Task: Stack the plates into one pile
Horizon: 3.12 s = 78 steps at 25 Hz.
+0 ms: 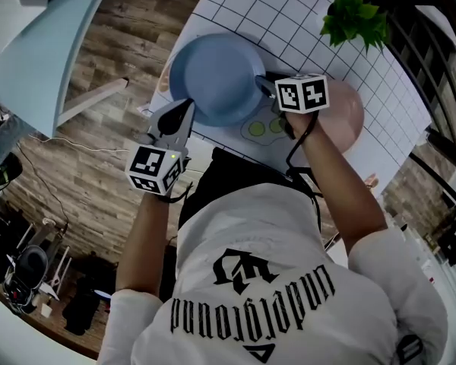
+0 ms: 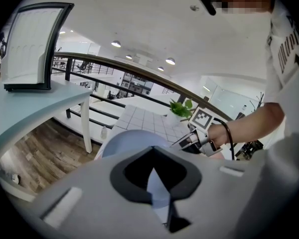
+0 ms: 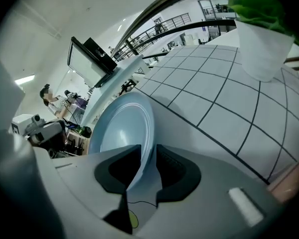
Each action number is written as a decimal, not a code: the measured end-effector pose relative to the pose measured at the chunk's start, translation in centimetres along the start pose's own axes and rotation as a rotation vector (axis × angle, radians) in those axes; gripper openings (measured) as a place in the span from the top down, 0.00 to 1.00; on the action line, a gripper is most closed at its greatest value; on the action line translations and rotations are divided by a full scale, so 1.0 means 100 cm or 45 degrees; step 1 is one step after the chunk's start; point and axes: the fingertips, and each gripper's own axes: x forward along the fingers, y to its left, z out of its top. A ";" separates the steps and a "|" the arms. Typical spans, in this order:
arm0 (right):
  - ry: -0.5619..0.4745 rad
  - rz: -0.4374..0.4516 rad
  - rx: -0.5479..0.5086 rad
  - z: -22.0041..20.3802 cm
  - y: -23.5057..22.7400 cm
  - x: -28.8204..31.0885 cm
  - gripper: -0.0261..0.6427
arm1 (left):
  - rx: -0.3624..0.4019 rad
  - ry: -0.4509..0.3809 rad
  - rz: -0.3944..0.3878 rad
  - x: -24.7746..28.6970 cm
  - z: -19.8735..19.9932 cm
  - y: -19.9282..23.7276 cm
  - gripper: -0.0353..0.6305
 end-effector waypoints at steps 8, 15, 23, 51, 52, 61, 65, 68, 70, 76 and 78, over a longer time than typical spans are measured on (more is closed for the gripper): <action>-0.001 0.033 0.134 -0.002 -0.005 0.008 0.90 | -0.024 -0.065 0.039 -0.006 0.004 0.006 0.87; -0.033 0.015 0.156 0.004 -0.003 0.010 0.93 | -0.072 -0.063 0.056 -0.012 -0.002 0.013 0.87; -0.054 0.020 0.104 0.011 0.007 0.006 0.93 | -0.082 -0.088 0.093 -0.029 -0.004 0.016 0.87; -0.300 0.050 -0.103 -0.017 0.151 -0.089 0.93 | 0.060 -0.322 0.198 -0.204 -0.007 -0.004 0.87; -0.312 0.048 -0.108 -0.019 0.154 -0.095 0.93 | 0.073 -0.333 0.195 -0.209 -0.006 -0.007 0.87; -0.388 -0.032 -0.078 -0.047 0.177 -0.159 0.93 | 0.119 -0.356 0.116 -0.245 0.009 -0.038 0.87; -0.426 -0.058 -0.048 -0.059 0.162 -0.175 0.93 | 0.155 -0.354 0.061 -0.230 0.015 -0.055 0.87; -0.467 -0.072 -0.010 -0.068 0.138 -0.187 0.93 | 0.190 -0.342 0.022 -0.208 0.016 -0.070 0.87; -0.490 -0.089 0.014 -0.076 0.124 -0.199 0.93 | 0.214 -0.328 -0.010 -0.196 0.018 -0.083 0.87; -0.540 -0.136 0.100 -0.107 0.076 -0.242 0.93 | 0.288 -0.278 -0.100 -0.157 0.029 -0.133 0.87; -0.544 -0.146 0.137 -0.121 0.056 -0.254 0.93 | 0.315 -0.264 -0.120 -0.144 0.030 -0.151 0.87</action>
